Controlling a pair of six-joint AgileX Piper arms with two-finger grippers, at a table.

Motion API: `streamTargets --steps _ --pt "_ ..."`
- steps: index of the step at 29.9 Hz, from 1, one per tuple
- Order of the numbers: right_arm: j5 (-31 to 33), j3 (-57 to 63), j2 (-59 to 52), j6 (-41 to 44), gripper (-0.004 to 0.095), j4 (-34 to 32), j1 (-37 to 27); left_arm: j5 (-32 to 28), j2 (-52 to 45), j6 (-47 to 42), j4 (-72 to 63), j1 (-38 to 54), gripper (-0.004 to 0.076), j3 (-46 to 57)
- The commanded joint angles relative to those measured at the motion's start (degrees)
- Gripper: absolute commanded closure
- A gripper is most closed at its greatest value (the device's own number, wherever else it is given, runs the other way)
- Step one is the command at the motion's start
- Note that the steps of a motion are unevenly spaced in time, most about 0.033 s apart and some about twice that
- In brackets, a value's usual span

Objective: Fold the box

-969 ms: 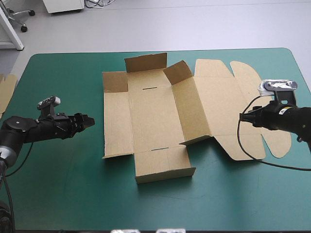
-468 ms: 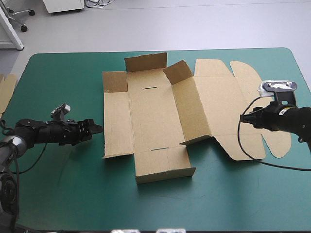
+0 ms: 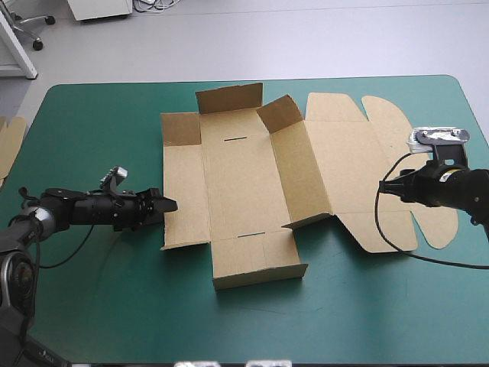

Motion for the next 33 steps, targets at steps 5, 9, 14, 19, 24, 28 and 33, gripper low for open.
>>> streamTargets --steps 5,9,14,19,24,28,33 --pt "-2.4 -1.9 -1.0 0.1 0.0464 -0.4 -0.5 -3.7 -0.4 2.2 -5.8 -7.0 0.0290 -1.0" --pt "-2.2 -1.9 -1.0 0.1 0.0464 -0.4 -0.5 -5.9 -0.4 7.1 -15.0 -7.4 0.0293 -1.2" --pt "-2.1 -1.9 -1.0 0.1 0.0464 -0.4 -0.5 -8.1 -0.3 7.0 -13.8 -7.6 0.0408 -1.5" --pt "-2.1 -1.9 -1.0 0.1 0.0464 -0.4 -0.5 -8.8 -0.3 6.7 -13.9 -10.0 0.0624 -1.5" --pt "-2.1 -1.9 -1.0 0.1 0.0464 -0.4 -0.5 -11.2 -0.3 8.8 -14.3 -11.6 0.0738 -1.5" --pt "-1.9 -1.9 -1.0 0.1 0.0464 -0.4 -0.5 -13.0 -0.3 10.2 -14.0 -11.6 0.0738 -1.8" --pt "-1.8 -1.9 -1.0 0.1 0.0464 -1.0 -0.5 -8.0 -0.3 11.2 -7.1 -11.6 0.0738 -6.2"
